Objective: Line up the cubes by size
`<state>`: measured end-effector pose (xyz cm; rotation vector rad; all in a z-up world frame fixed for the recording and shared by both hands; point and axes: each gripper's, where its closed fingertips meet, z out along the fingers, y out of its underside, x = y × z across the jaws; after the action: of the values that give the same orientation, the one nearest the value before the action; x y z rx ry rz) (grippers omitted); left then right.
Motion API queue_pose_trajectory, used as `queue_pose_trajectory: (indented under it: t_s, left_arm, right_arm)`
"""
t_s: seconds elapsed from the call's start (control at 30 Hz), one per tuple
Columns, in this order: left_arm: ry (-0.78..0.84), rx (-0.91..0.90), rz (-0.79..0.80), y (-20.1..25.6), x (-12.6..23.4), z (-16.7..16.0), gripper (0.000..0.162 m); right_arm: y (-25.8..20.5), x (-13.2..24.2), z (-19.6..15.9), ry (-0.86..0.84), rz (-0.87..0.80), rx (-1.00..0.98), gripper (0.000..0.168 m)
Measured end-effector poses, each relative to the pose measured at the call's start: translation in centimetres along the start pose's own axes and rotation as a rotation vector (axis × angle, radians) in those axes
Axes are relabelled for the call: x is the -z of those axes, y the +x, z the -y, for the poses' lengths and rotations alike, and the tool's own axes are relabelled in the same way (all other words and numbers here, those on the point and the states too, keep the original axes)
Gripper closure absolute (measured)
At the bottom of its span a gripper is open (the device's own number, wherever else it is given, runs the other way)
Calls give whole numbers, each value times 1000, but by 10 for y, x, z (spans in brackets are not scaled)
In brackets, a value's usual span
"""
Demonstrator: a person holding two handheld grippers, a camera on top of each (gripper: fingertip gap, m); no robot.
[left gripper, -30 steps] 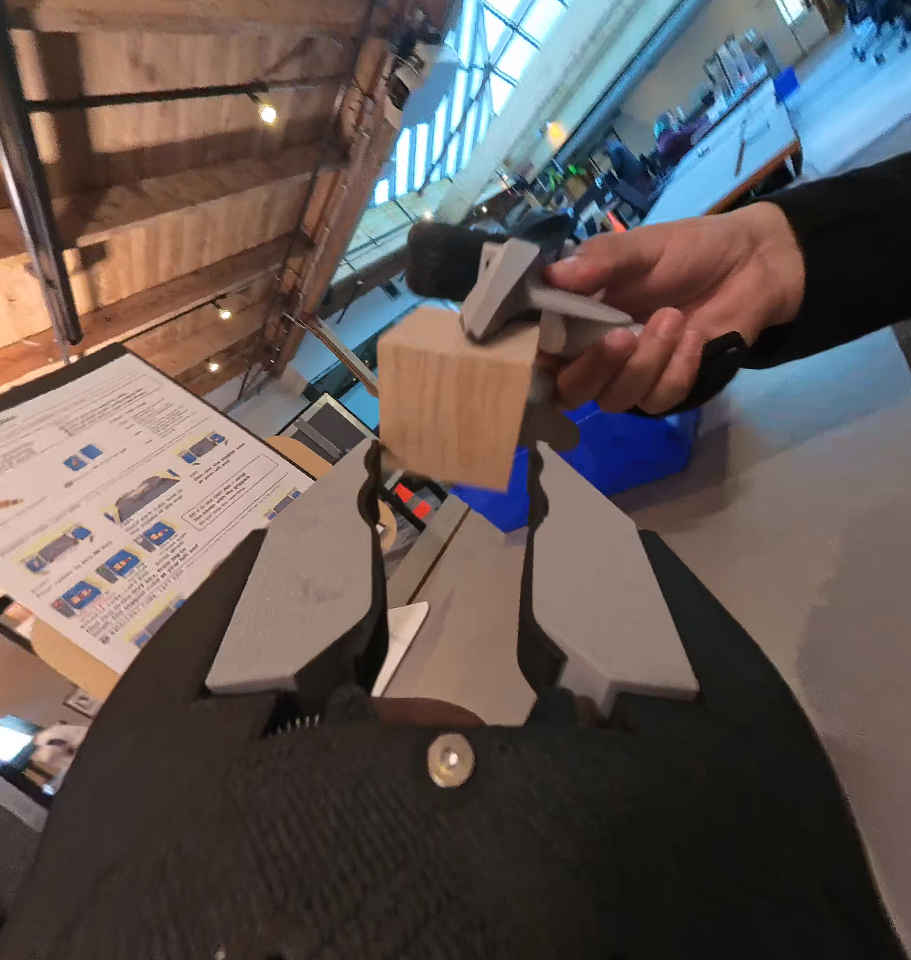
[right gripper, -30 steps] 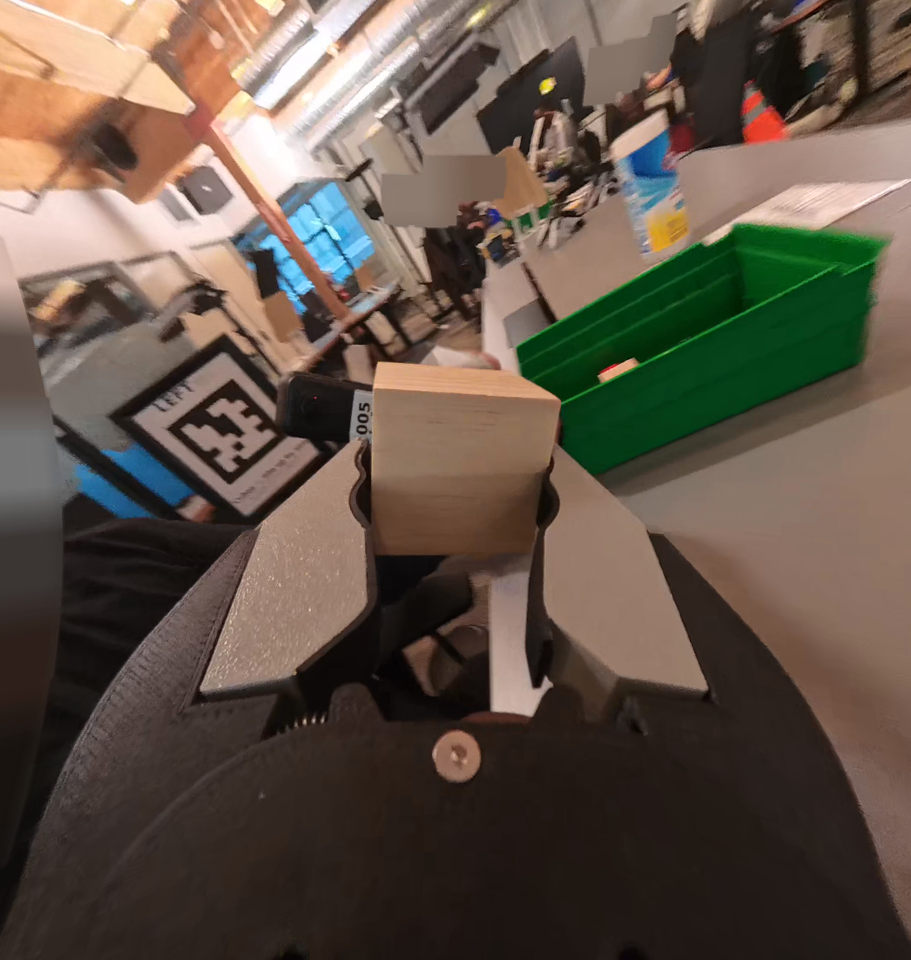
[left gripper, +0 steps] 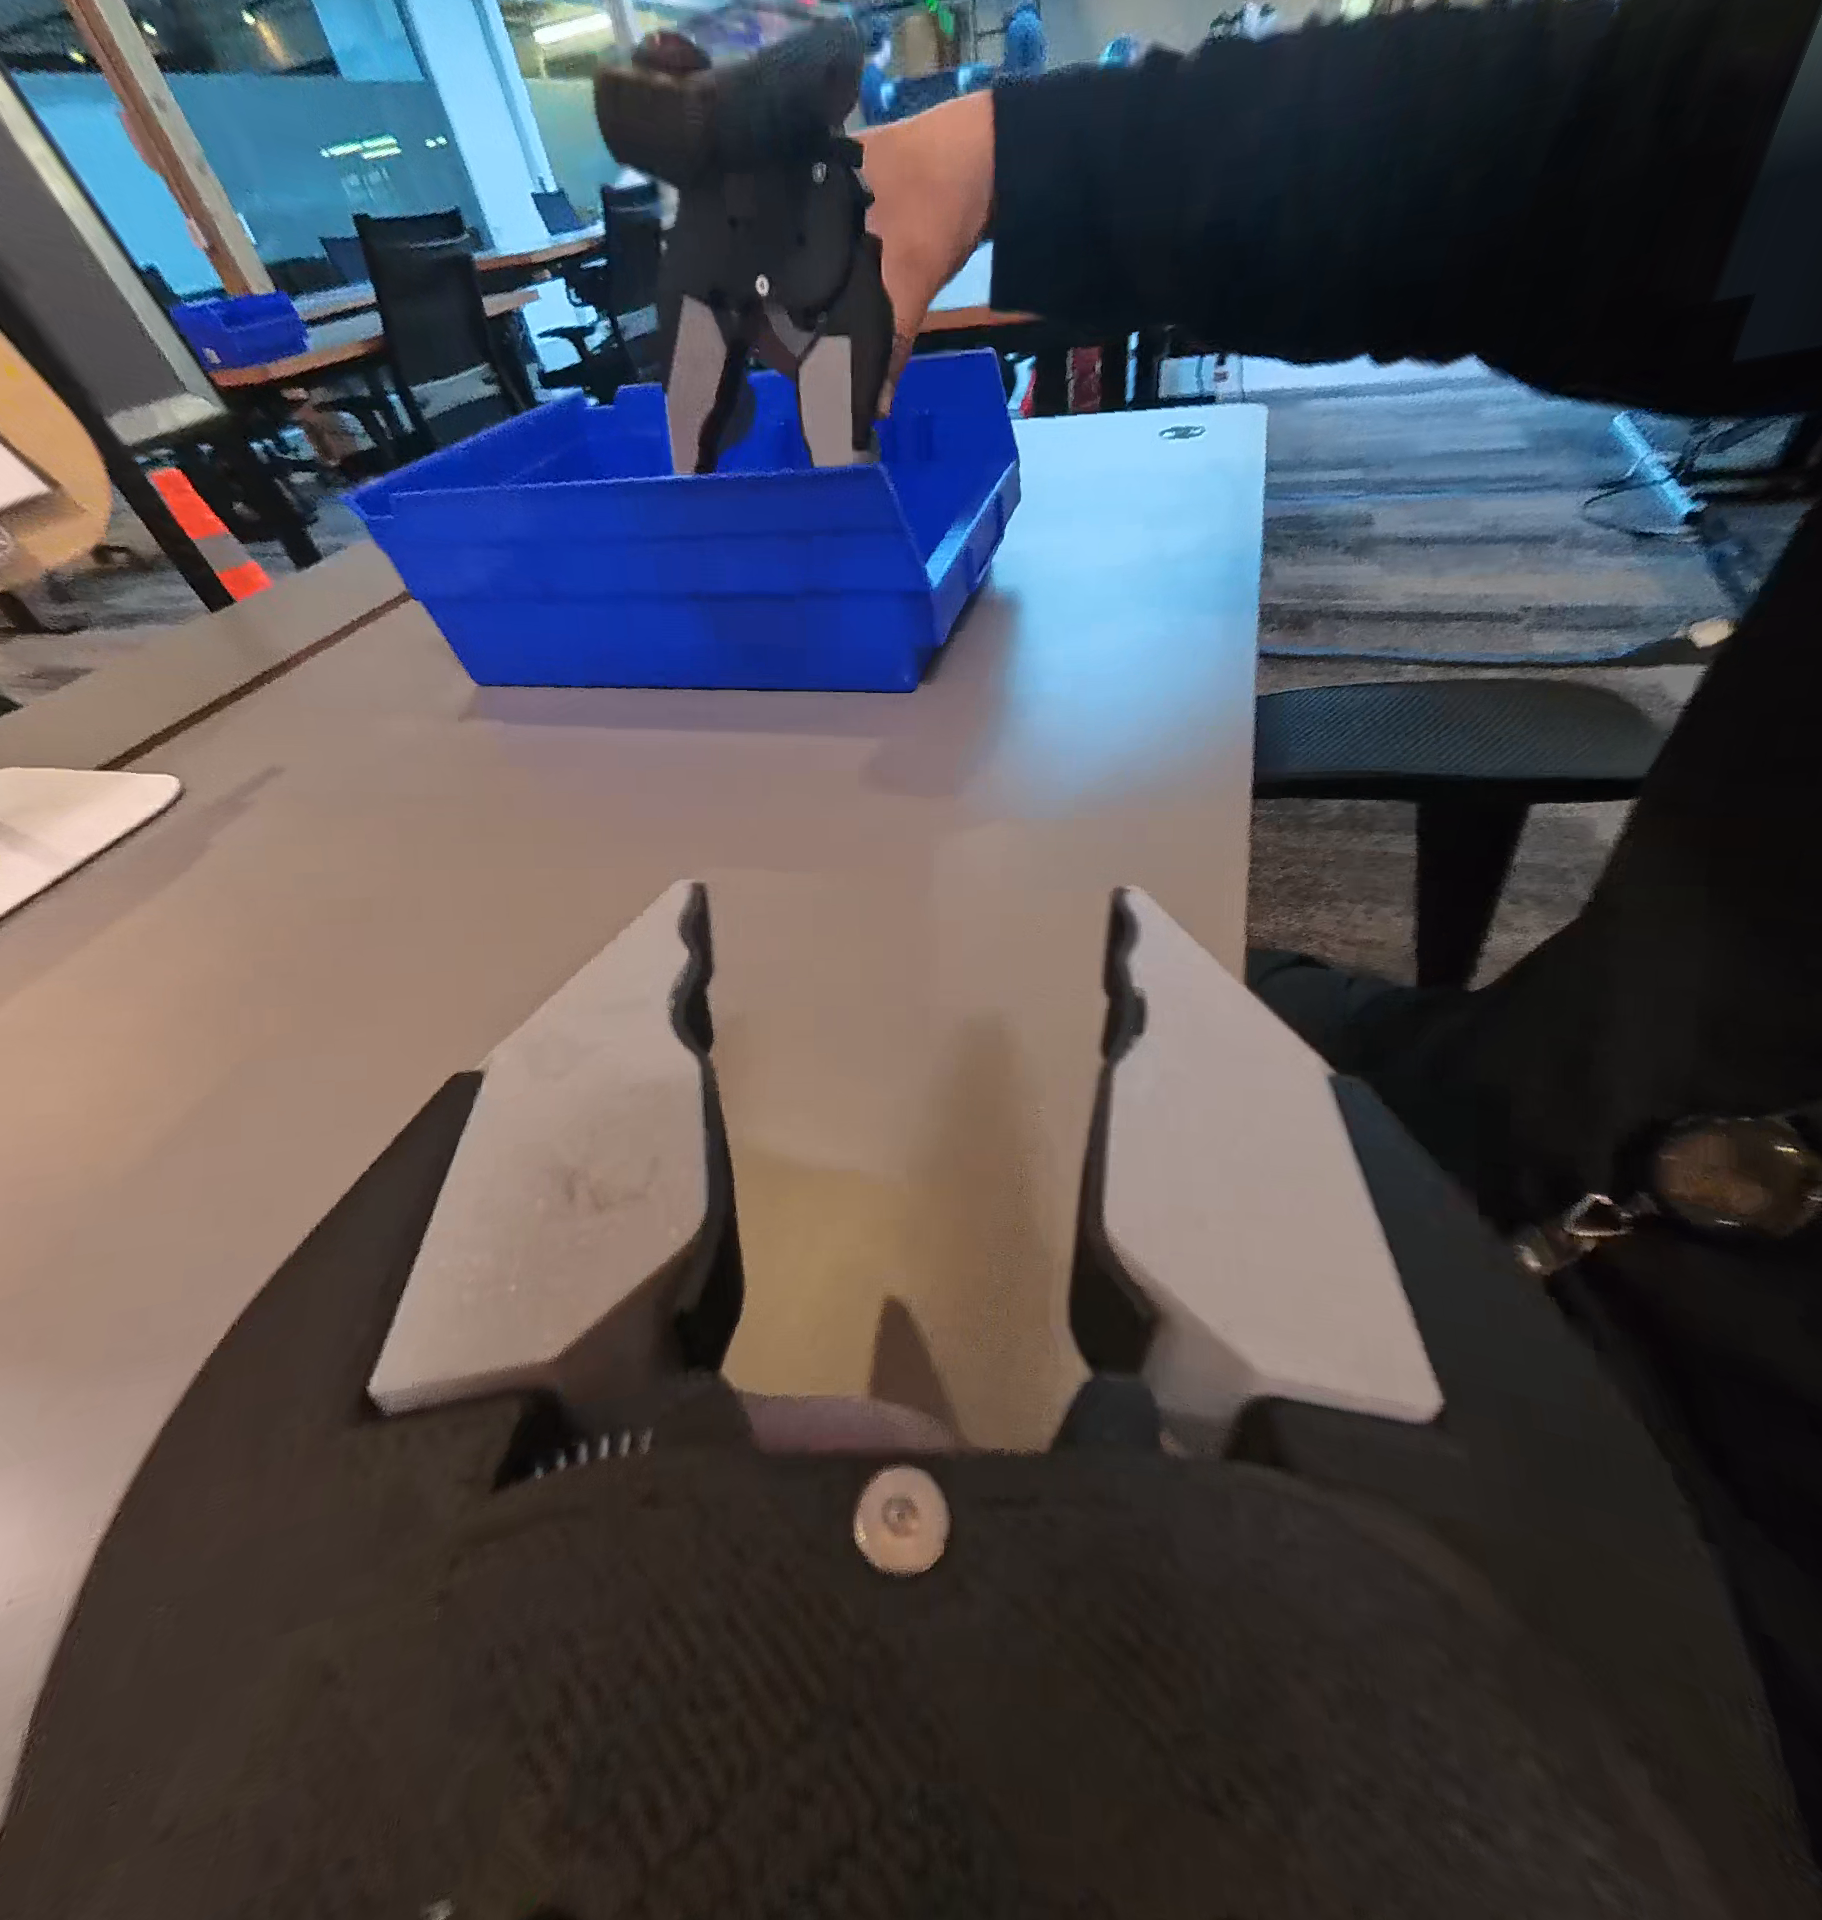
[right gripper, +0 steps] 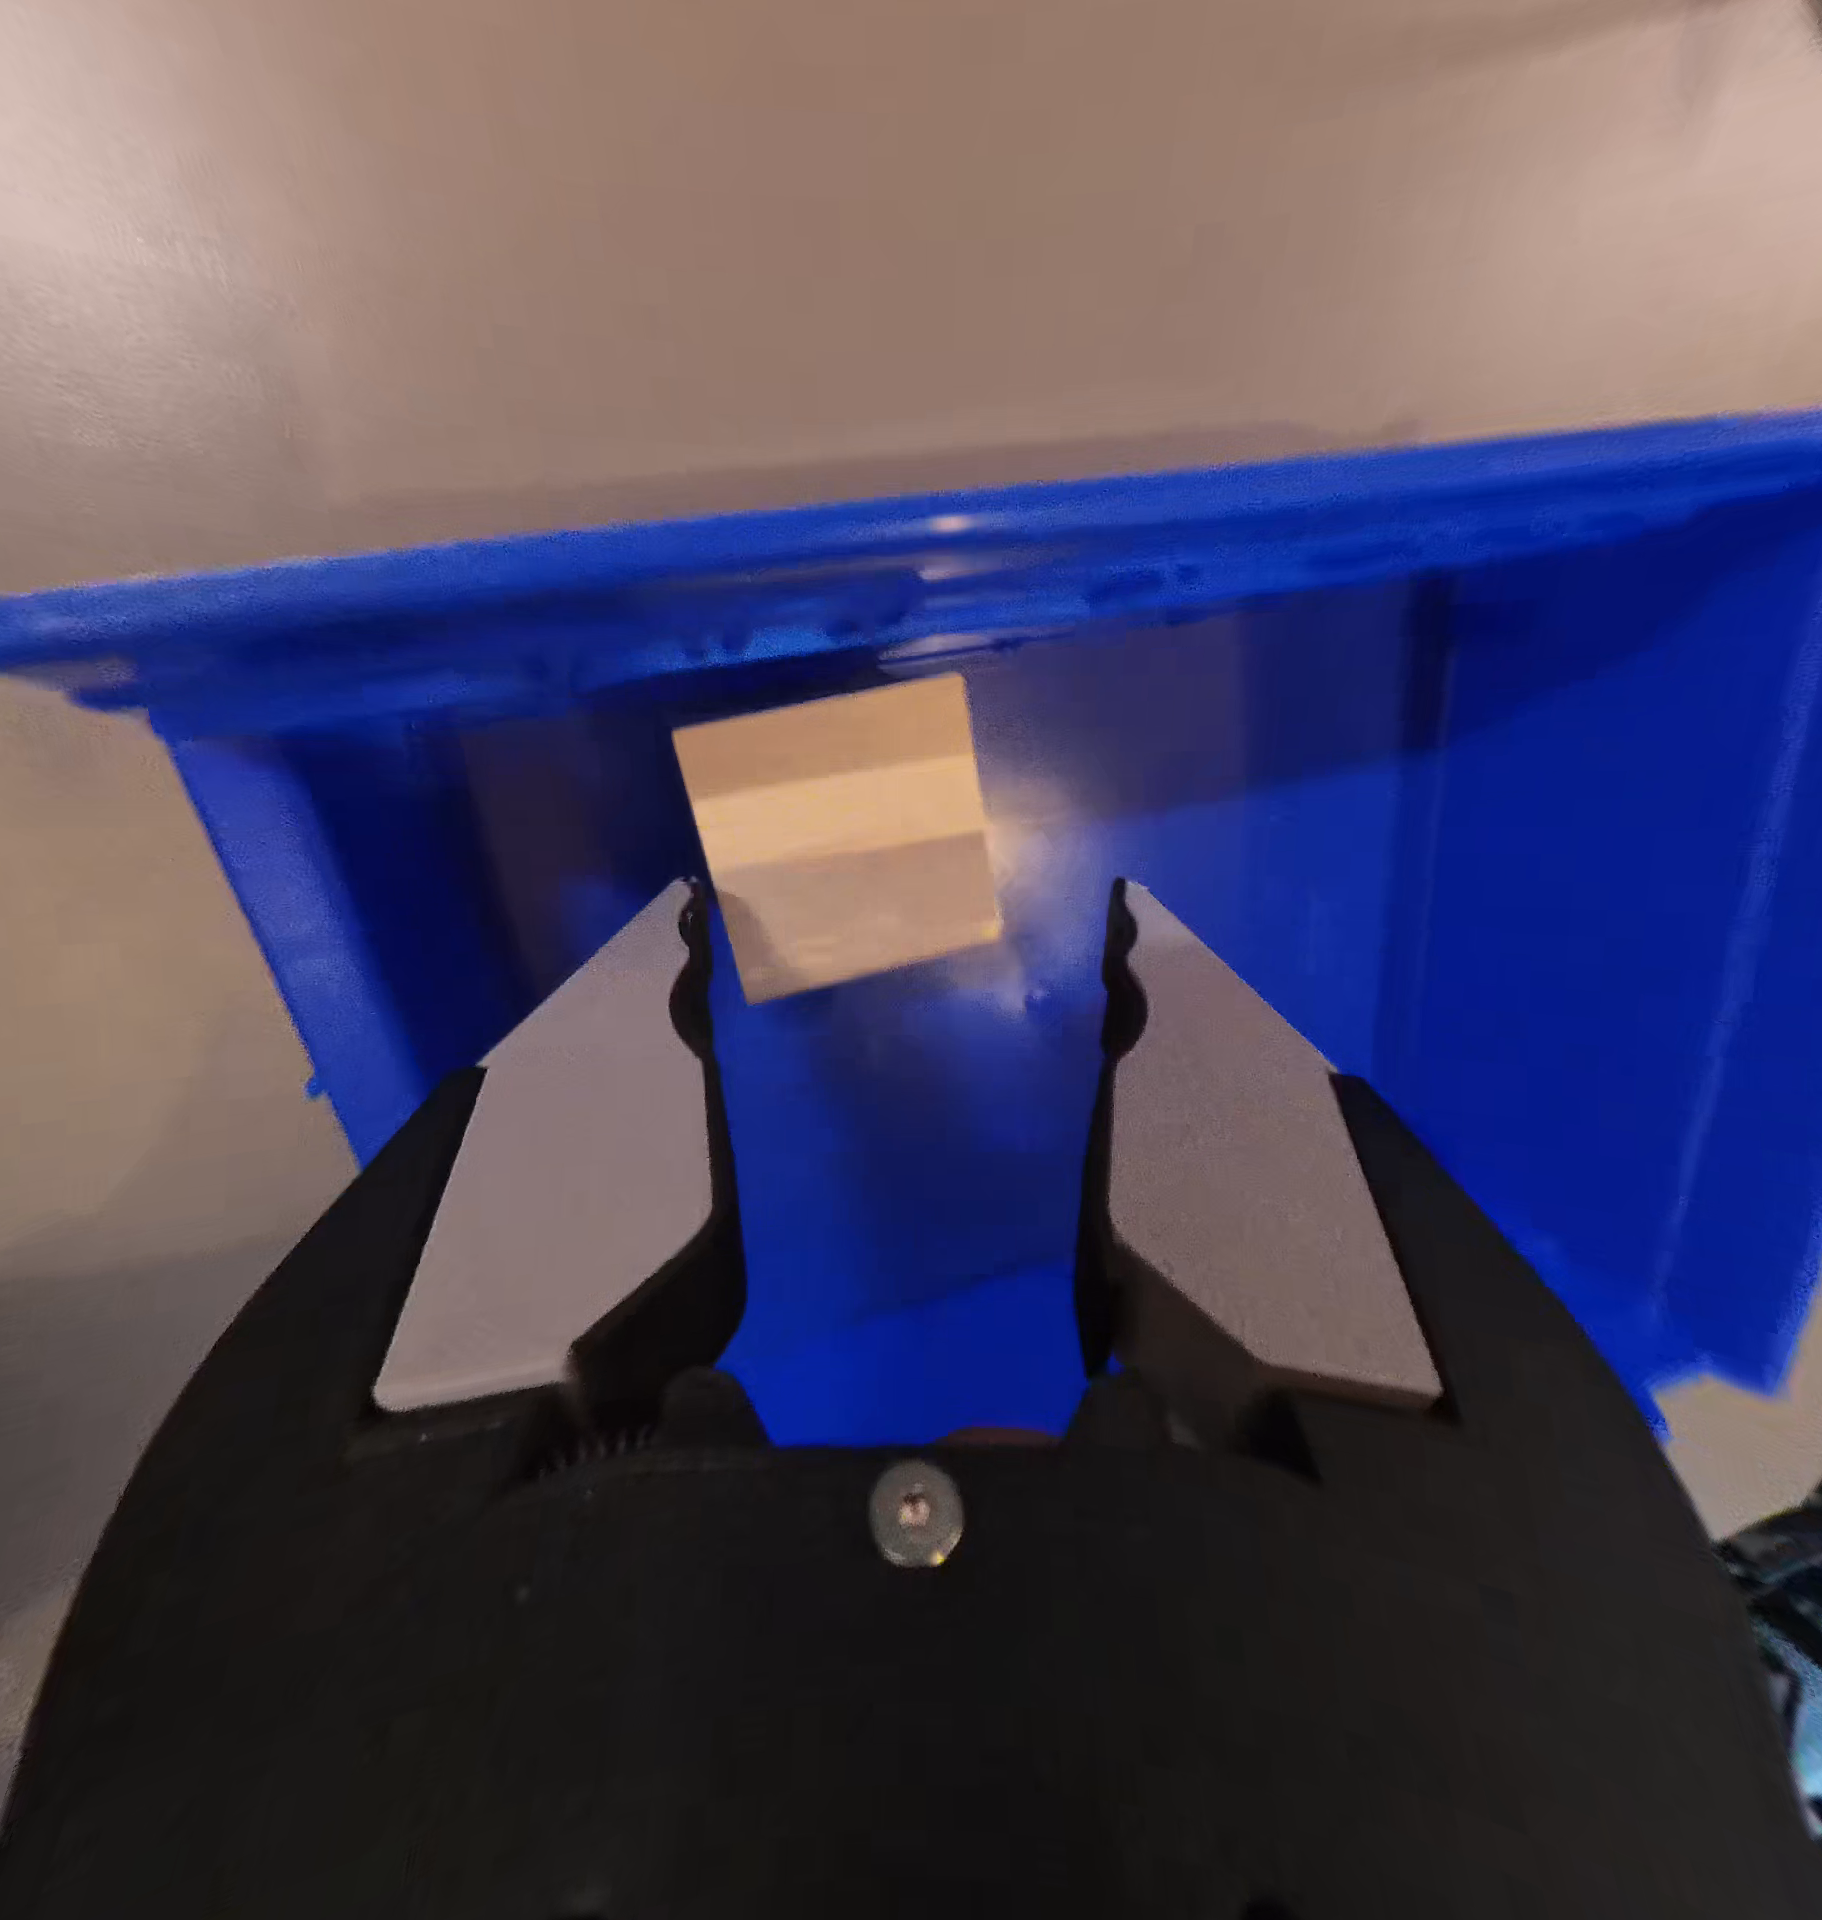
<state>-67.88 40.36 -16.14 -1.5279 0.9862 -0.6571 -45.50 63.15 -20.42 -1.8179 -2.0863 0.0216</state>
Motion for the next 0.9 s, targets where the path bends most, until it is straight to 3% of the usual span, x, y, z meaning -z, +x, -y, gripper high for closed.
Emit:
queue_pose_trajectory:
  t_s: [0.1, 0.2, 0.27, 0.37, 0.5, 0.6, 0.7, 0.9]
  left_arm:
    - [2, 50, -31, 2, 23, 7, 78]
    - [17, 25, -17, -4, 71, 29, 78]
    - [1, -51, 49, -22, 111, 46, 87]
    - [-156, -141, 117, -57, 162, 53, 83]
    - [-583, -286, 179, -127, 205, 11, 96]
    - [-816, -203, 130, -166, 222, -33, 105]
    - [-932, -119, 72, -192, 230, -68, 119]
    - [-1156, -131, 6, -210, 246, -114, 111]
  right_arm:
    - [9, 43, 9, 156, -81, -76, 94]
    - [7, 100, 36, 404, -185, -121, 95]
    - [-8, 133, 60, 585, -225, -115, 97]
    - [-47, 159, 93, 777, -170, -85, 99]
    - [-94, 158, 129, 881, -56, -39, 95]
    - [-125, 149, 152, 927, 47, -5, 94]
    - [-148, 137, 164, 921, 98, 30, 94]
    - [-163, 120, 157, 890, 149, 25, 93]
